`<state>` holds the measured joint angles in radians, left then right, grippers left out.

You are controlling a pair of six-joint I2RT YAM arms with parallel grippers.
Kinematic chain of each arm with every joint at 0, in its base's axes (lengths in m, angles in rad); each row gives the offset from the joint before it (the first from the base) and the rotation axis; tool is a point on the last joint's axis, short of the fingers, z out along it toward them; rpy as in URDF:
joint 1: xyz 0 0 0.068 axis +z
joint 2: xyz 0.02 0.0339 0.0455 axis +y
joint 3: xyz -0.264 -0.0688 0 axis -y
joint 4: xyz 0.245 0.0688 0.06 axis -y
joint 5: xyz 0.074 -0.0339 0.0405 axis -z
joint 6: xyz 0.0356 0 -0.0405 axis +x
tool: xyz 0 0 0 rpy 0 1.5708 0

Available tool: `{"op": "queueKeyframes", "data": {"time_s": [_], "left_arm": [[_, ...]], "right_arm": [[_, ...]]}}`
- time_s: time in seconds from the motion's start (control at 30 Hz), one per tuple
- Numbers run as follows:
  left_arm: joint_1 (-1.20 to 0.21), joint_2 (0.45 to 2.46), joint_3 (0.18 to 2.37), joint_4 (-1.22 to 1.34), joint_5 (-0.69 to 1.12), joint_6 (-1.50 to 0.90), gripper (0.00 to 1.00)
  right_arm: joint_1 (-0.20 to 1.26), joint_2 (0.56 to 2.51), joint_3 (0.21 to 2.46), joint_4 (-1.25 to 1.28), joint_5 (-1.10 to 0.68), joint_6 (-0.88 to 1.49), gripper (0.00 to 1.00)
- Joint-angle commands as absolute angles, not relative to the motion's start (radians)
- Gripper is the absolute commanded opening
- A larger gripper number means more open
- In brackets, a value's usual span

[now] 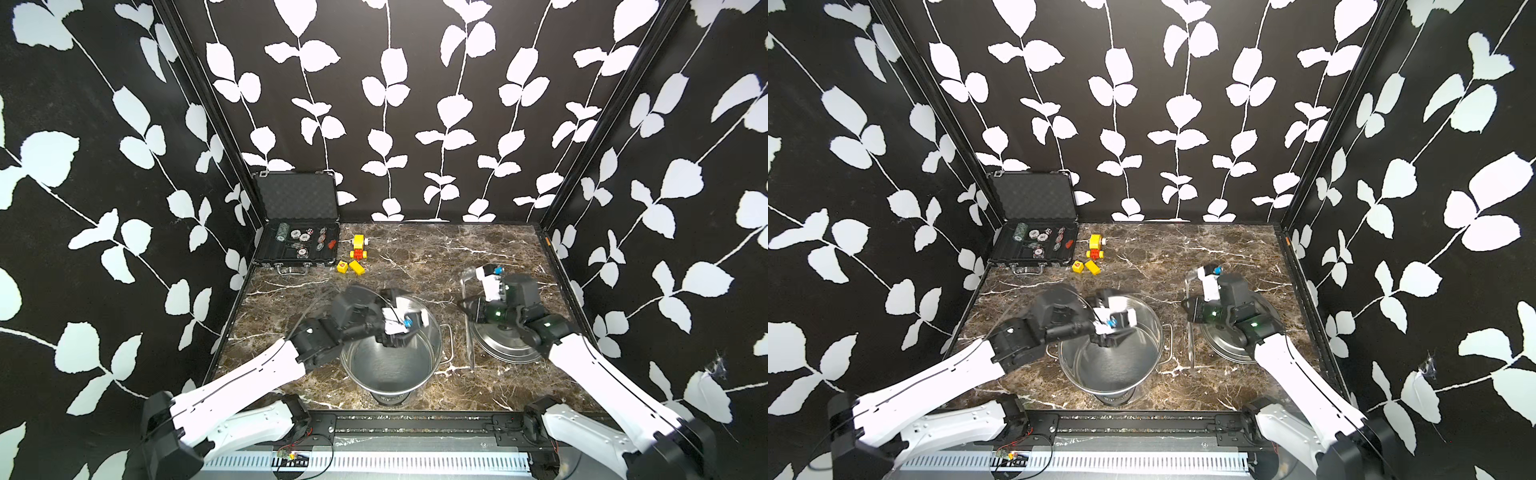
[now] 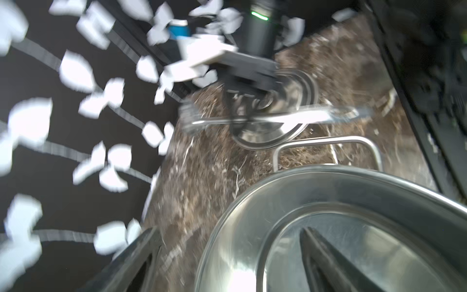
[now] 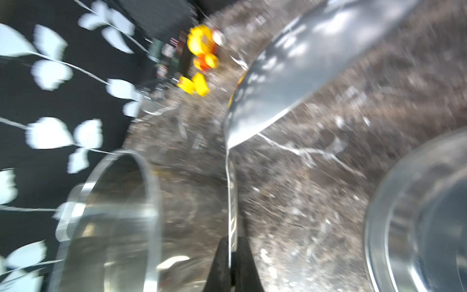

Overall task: Stir the soup with a spoon
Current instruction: Pick up the spoon from the center of the board.

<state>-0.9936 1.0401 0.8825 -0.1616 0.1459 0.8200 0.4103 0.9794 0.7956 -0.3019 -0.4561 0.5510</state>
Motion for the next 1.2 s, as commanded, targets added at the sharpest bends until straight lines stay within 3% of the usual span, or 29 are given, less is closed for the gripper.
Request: {"op": "queueKeyframes", "data": {"time_s": [0.0, 0.23, 0.53, 0.7, 0.93, 1.1, 1.17], "left_arm": [[-1.072, 1.088, 0.877, -0.006, 0.038, 1.159, 0.87], [-1.181, 1.214, 0.915, 0.191, 0.100, 1.487, 0.77], [-1.253, 1.293, 0.913, 0.235, 0.143, 1.588, 0.66], [-1.270, 1.277, 0.911, 0.235, 0.150, 1.591, 0.46], [-1.289, 1.238, 0.870, 0.231, 0.144, 1.597, 0.30], [-1.301, 1.234, 0.873, 0.240, 0.135, 1.566, 0.00], [-1.304, 1.232, 0.867, 0.274, 0.134, 1.545, 0.00]], "right_arm": [[0.409, 0.959, 0.872, -0.404, -0.598, 0.582, 0.00], [0.465, 0.992, 0.896, -0.284, -0.758, 0.759, 0.00], [0.517, 0.999, 0.898, -0.174, -0.759, 0.884, 0.00], [0.528, 1.015, 0.896, -0.158, -0.762, 0.896, 0.00], [0.531, 1.011, 0.900, -0.141, -0.750, 0.916, 0.00], [0.535, 1.002, 0.890, -0.125, -0.743, 0.926, 0.00], [0.537, 0.995, 0.888, -0.124, -0.736, 0.928, 0.02]]}}
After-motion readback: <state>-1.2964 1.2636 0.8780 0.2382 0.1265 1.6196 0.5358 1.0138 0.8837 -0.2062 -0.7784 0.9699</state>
